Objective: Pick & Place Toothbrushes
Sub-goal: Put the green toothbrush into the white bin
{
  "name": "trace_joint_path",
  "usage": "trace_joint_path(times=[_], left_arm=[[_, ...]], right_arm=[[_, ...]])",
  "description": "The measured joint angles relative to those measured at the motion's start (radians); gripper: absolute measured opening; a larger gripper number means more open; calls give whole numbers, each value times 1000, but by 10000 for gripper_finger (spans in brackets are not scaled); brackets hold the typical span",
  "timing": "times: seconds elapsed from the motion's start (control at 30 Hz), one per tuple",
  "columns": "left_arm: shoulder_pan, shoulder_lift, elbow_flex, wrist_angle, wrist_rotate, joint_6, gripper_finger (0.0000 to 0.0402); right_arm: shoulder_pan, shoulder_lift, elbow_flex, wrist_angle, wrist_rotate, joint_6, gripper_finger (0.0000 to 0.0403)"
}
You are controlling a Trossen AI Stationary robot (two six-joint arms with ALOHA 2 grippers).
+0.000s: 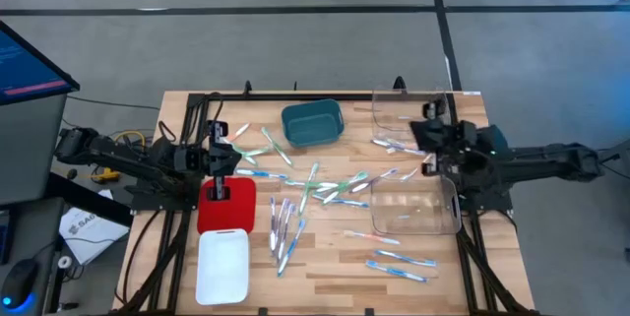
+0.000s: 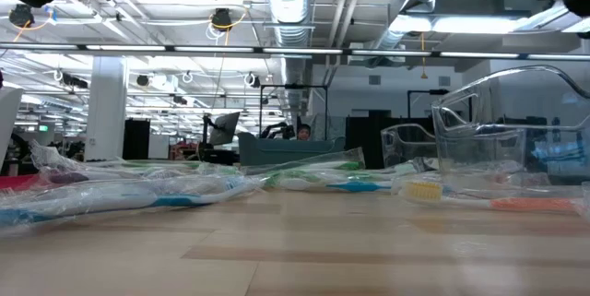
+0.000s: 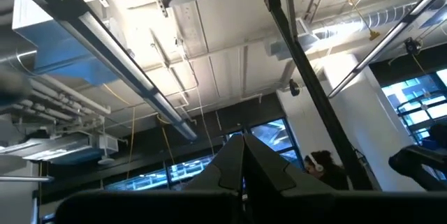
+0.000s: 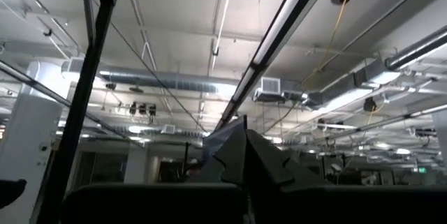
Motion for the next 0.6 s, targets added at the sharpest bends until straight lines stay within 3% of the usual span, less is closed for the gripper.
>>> trace_joint_path(times=[0.1, 0.27, 0.6], left_arm=[[-6, 0, 0, -5, 0, -25, 2], [-14, 4, -1, -24, 1, -196, 2], [-13, 6, -1, -68, 1, -169, 2]], right_arm=[[5, 89, 42, -12, 0, 0, 0], [12, 198, 95, -4, 0, 0, 0], [12, 283, 133, -7, 0, 0, 0]])
